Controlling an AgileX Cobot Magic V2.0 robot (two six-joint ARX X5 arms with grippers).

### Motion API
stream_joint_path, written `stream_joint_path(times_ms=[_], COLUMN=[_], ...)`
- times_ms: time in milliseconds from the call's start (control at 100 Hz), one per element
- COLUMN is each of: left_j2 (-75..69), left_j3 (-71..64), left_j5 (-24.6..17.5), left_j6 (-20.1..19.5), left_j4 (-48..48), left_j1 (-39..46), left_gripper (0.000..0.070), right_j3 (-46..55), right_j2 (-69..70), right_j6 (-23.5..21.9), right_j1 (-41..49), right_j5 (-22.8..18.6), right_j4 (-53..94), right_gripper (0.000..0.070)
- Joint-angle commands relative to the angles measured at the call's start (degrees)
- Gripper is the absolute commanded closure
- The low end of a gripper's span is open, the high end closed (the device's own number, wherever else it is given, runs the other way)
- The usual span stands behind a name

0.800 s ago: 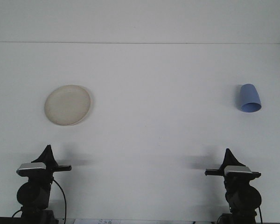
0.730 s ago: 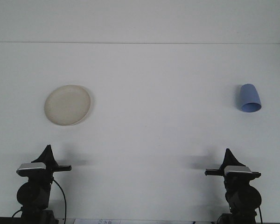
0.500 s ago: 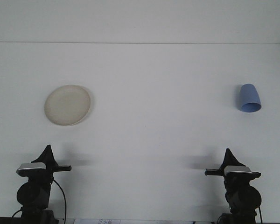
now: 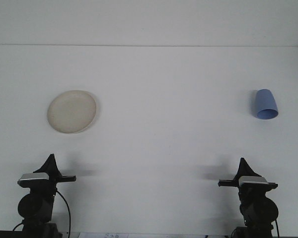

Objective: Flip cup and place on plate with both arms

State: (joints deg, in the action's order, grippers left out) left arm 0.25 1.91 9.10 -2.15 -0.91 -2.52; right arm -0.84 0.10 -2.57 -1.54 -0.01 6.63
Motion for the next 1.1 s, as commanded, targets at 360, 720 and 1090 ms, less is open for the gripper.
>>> stream_joint_path(times_ms=[360,720,1090], left_j2=[-0.1,-0.1,-0.1], left_j3=[-1.1,-1.1,-1.1], left_j5=[0.3,0.3,0.3], left_j6=[0.3,0.3,0.3], left_j4=[-0.8,-0.8,-0.8], left_j1=[0.0,0.0,0.0], left_gripper=[0.0688,0.0688,0.0687], right_j3=[0.1,-18.8,-37.7], right_j2=[0.0,12.2,42.1], right_j6=[-19.9,-17.7,-1.1], right_j1=[0.0,0.0,-3.0], right_j5=[-2.1,3.5,14.0], right_j4=[-4.5,-3.0,0.7], right_gripper=[0.0697,0.0431,0.0262])
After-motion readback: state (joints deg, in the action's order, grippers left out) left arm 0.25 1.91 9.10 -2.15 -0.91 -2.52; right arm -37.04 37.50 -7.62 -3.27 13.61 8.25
